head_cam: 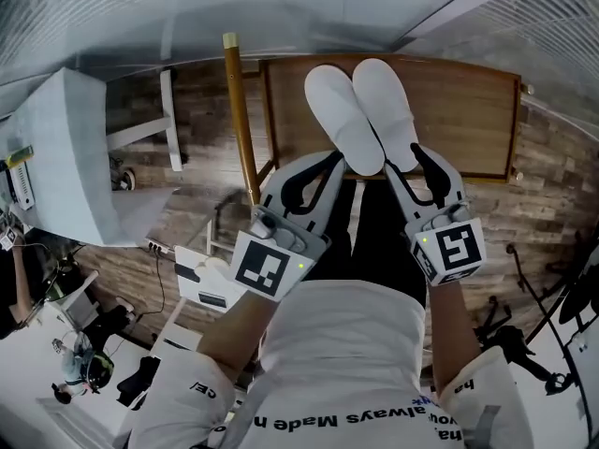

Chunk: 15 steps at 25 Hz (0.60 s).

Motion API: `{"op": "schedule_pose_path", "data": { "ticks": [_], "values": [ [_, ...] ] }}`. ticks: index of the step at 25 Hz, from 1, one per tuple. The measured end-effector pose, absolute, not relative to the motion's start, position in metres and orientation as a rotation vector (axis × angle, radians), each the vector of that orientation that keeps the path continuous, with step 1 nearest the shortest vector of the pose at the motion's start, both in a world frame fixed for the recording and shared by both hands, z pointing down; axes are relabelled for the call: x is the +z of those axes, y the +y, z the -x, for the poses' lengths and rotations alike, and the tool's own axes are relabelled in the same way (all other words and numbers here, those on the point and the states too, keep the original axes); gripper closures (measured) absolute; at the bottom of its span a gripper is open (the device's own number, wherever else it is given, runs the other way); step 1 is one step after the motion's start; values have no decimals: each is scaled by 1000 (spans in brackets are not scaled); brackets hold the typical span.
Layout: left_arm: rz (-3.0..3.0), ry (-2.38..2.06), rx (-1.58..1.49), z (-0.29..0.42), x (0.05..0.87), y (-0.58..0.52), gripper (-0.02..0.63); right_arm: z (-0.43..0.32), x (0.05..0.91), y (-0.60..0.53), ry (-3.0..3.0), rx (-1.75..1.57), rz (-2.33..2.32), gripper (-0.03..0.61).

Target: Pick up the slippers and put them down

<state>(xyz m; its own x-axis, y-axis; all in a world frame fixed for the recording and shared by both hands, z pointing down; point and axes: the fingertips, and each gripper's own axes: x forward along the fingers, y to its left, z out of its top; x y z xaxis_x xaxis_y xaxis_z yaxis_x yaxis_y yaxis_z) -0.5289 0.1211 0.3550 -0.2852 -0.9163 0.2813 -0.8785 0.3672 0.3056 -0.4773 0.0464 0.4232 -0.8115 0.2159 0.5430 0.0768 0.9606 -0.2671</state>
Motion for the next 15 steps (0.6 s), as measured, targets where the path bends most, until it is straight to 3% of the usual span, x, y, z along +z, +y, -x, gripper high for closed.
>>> {"op": "schedule_pose_path", "data": {
  "ticks": [15],
  "values": [
    [-1463,-2199,-60,538,471,128,601,474,563,45,-2384,325,107,374]
  ]
}}
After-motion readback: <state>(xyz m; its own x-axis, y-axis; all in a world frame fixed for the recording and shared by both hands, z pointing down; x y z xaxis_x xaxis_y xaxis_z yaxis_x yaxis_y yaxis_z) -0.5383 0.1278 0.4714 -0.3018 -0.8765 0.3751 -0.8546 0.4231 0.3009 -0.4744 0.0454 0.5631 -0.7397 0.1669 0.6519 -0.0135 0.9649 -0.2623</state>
